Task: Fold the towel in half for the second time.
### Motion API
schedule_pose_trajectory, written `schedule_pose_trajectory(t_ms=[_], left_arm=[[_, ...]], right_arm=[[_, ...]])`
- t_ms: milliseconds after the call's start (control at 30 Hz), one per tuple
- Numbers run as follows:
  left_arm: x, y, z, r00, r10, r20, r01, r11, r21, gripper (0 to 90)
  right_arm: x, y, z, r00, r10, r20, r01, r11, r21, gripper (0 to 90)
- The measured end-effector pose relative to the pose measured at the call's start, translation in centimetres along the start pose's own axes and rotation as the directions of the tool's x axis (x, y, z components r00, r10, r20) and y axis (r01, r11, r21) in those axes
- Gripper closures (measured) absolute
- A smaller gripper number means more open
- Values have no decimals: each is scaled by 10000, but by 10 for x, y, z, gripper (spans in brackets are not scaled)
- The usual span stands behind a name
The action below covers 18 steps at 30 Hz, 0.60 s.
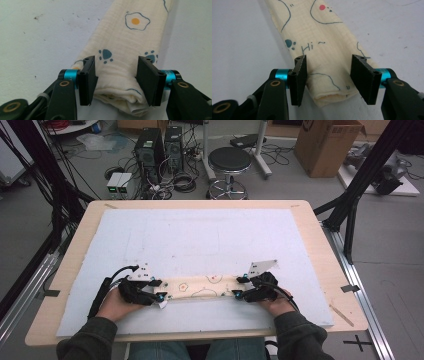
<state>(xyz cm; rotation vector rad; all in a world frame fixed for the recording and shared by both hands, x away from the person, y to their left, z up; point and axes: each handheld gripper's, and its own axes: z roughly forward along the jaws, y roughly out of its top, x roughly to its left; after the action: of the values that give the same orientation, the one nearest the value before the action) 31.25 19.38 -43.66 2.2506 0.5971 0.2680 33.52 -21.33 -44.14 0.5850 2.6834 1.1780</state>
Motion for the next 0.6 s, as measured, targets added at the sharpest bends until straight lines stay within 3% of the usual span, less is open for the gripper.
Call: schedule_pose_trajectory(t_ms=[600], left_arm=[[-2,1,-1,9998,169,-119,-168,9998,49,492]], right_arm=[[5,0,-3,9996,-249,163,247,9996,111,444]])
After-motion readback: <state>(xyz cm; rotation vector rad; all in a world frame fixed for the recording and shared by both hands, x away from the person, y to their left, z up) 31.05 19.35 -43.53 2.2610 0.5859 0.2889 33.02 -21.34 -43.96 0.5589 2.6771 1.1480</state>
